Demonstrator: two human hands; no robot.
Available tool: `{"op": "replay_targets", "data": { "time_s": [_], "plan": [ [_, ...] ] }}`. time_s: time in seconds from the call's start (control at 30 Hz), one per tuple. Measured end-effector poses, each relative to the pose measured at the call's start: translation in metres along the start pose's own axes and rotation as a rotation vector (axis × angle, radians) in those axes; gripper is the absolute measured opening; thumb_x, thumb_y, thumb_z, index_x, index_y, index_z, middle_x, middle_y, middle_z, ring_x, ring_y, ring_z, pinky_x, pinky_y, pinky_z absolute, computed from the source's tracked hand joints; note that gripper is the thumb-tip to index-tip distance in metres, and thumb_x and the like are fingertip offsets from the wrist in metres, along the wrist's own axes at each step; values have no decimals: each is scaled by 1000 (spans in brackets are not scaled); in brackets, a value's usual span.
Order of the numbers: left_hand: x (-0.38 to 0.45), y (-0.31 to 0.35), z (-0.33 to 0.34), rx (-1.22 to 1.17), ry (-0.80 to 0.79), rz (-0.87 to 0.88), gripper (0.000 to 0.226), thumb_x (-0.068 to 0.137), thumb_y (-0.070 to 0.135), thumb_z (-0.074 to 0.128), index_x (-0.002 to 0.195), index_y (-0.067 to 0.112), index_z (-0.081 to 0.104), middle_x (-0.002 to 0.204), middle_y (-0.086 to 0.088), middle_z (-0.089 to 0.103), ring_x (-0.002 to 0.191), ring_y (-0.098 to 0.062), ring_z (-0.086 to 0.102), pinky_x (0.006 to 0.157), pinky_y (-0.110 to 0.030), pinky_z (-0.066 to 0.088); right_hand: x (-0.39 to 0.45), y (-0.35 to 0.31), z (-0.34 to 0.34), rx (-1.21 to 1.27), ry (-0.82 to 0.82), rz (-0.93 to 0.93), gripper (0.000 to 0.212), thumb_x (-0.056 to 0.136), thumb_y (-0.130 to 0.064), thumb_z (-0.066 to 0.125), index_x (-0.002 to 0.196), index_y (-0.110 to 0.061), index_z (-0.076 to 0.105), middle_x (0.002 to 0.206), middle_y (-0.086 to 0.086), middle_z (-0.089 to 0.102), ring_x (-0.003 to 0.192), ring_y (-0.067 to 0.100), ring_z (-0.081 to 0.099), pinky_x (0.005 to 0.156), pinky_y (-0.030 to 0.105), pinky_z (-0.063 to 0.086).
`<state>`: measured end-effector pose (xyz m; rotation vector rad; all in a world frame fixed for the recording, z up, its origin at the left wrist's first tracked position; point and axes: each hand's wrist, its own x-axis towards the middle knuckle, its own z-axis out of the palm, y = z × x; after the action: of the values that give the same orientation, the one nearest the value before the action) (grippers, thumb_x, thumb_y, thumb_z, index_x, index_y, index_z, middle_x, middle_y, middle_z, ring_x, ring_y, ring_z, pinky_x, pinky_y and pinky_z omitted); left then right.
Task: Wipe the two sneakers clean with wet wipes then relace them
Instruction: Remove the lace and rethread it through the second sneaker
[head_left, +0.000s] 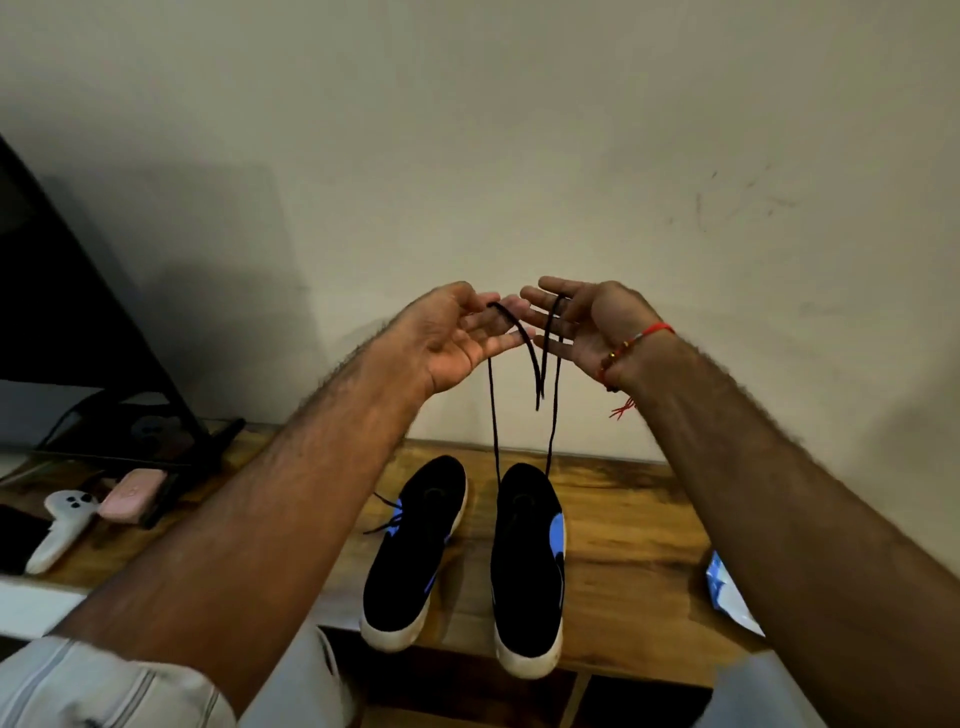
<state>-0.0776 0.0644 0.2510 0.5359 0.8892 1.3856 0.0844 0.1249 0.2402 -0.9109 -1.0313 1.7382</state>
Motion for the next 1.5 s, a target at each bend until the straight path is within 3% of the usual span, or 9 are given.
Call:
{"op": "replay_targets", "data": {
  "time_s": [0.2,0.37,0.47,0.6,0.93,1.17,1.33,1.43,1.5],
  "plan": [
    [-11,28,21,98,11,153,17,97,-14,49,111,-7,58,104,-23,69,79,-28,76,67,-45,64,-15,-26,22,-355,48,-194,20,100,-16,55,117,-11,64,100,0,77,90,19,73,92,40,51],
    [-17,40,29,531,162,408,19,102,16,62,114,4,71,93,-8,68,68,-17,60,56,-38,62,-17,-40,36,-557,140,-426,25,100,-30,56,99,-12,73,68,-1,68,56,14,53,66,31,48],
    [-17,43,32,791,221,539,21,100,26,65,117,17,75,96,1,63,73,-13,56,50,-32,59,-13,-45,41,-731,206,-536,28,98,-36,57,95,-16,77,65,-7,60,66,10,55,74,32,49],
    [-16,39,37,881,211,597,22,98,25,68,117,15,73,100,4,63,71,-16,58,45,-30,56,-16,-48,45,-962,214,-594,32,99,-38,55,102,-15,77,102,5,73,100,19,65,86,29,48],
    [-18,38,44,964,212,712,24,97,18,68,119,9,73,98,-1,65,59,-14,55,44,-36,59,-20,-68,52,-1515,284,-568,29,103,-35,45,82,-30,64,91,-5,67,95,20,57,94,46,32],
    [-12,36,39,947,236,721,25,98,19,67,120,7,71,110,-4,65,66,-18,68,50,-40,62,-13,-63,51,-1468,249,-572,31,103,-35,46,82,-26,67,75,-10,57,90,20,55,93,45,39],
    [0,29,18,1098,271,808,24,101,22,63,119,11,73,113,-2,73,92,-12,72,74,-11,51,-12,-47,35,-1364,105,-581,29,101,-30,53,96,-11,74,91,4,67,86,19,59,71,29,44],
    [4,8,-6,1249,239,854,23,101,21,62,117,11,74,115,-1,74,106,-12,67,84,-10,44,-10,-20,14,-1256,87,-584,18,98,-17,58,103,-8,73,89,6,72,84,17,66,81,27,53],
    [7,-13,-26,1328,198,848,21,100,20,63,116,12,75,116,-1,75,109,-12,67,89,-11,43,-9,4,-4,-1137,106,-558,14,96,-10,60,106,-10,69,79,4,72,68,16,66,70,20,55]
  ]
}}
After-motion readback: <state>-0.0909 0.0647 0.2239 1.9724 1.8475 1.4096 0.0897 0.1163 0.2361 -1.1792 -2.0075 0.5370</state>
